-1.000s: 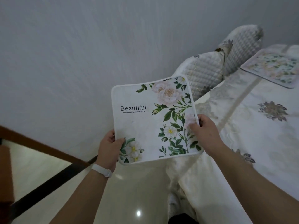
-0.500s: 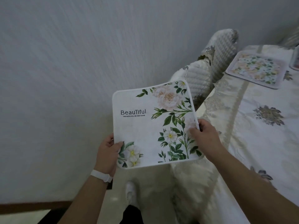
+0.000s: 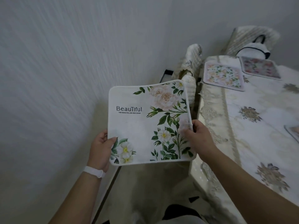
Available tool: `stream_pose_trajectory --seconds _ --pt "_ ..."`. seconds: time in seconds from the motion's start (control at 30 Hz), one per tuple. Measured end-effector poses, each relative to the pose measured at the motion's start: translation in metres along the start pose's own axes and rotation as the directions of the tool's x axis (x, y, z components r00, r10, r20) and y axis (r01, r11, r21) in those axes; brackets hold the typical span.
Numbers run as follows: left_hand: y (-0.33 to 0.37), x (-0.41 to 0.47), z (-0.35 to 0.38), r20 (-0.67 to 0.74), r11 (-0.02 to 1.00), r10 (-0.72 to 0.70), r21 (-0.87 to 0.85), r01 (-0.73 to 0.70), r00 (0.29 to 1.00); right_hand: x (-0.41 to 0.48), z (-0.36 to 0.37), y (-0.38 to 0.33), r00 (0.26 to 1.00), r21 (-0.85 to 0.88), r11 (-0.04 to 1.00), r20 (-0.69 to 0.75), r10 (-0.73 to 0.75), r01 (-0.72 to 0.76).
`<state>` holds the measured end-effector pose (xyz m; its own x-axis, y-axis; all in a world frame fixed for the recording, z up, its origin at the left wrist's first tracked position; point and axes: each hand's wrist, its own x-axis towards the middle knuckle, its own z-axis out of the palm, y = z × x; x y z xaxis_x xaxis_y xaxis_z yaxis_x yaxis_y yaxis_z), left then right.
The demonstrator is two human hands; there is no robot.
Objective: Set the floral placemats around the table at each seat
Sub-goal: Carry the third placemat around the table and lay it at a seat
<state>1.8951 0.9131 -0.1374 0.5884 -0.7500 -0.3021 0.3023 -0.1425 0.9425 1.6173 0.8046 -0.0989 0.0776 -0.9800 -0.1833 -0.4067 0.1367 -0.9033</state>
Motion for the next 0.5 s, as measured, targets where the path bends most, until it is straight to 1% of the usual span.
stream_pose_trajectory --seconds 0.13,0.3,0.5 --pt "0.015 0.032 0.019 0.099 1.0 0.0 0.014 -0.002 0.995 0.013 -0.003 -0.011 0.994 -0.013 0.999 -0.106 0.038 -0.04" --pt "0.028 0.079 0.056 0.191 0.998 0.009 0.063 -0.021 0.982 0.043 -0.004 -0.01 0.975 0.039 0.997 -0.213 0.069 -0.062" --pt "0.047 0.158 0.103 0.244 0.987 0.003 0.153 -0.042 0.97 0.107 0.006 -0.008 0.96 0.167 0.982 -0.248 0.133 -0.092"
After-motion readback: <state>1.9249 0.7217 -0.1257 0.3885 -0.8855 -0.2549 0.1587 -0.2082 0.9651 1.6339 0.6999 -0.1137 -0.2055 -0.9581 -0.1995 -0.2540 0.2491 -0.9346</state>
